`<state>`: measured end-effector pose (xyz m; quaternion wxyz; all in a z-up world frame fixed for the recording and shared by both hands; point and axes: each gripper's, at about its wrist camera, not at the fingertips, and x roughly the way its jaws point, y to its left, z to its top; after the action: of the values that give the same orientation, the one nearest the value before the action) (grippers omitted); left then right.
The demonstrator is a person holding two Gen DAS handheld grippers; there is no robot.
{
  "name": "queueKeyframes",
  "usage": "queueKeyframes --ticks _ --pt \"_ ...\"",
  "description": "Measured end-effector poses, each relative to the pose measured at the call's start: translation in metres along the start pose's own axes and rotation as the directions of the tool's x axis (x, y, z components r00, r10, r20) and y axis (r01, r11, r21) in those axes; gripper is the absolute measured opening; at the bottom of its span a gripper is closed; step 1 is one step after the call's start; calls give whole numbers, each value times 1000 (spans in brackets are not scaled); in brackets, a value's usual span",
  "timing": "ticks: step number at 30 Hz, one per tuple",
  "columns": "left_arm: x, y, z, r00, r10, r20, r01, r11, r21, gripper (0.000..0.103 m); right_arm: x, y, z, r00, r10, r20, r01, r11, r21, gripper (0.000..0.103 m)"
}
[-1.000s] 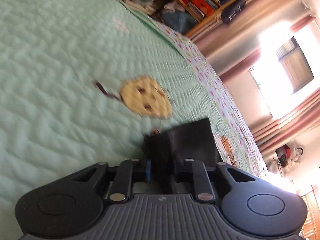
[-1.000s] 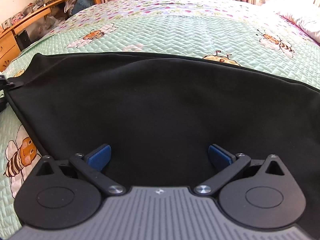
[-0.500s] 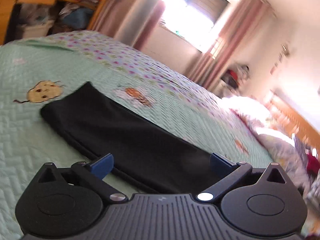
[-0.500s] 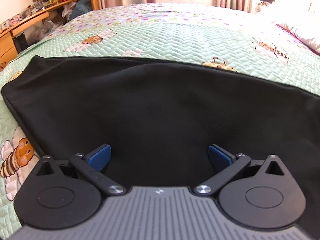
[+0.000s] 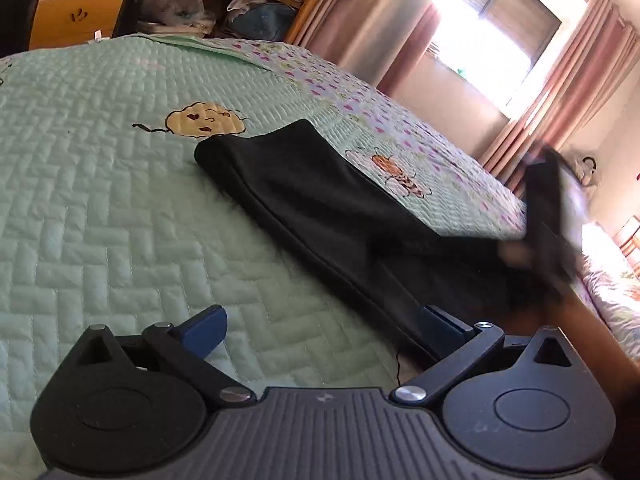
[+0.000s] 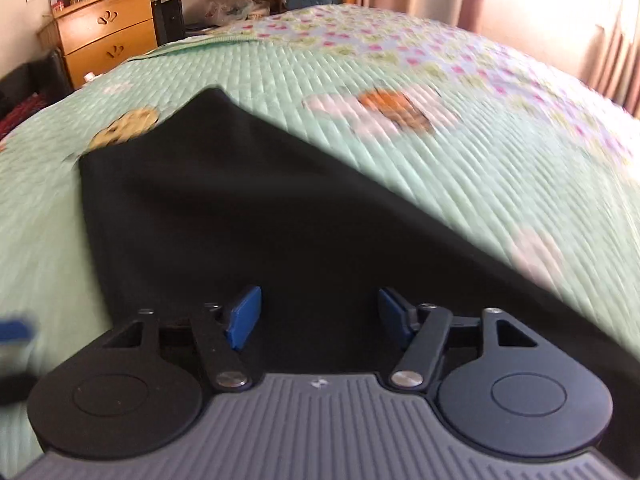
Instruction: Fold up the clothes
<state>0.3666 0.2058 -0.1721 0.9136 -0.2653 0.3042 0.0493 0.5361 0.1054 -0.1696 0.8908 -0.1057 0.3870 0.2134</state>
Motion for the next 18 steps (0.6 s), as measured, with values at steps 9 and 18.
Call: queueKeyframes --ticks 9,18 --pt "6 11 1 1000 -9 26 11 999 -54 102 64 11 72 990 -3 139 -6 998 60 52" --pt "1 26 2 998 -13 56 20 991 -130 102 71 40 78 993 107 51 -109 994 32 26"
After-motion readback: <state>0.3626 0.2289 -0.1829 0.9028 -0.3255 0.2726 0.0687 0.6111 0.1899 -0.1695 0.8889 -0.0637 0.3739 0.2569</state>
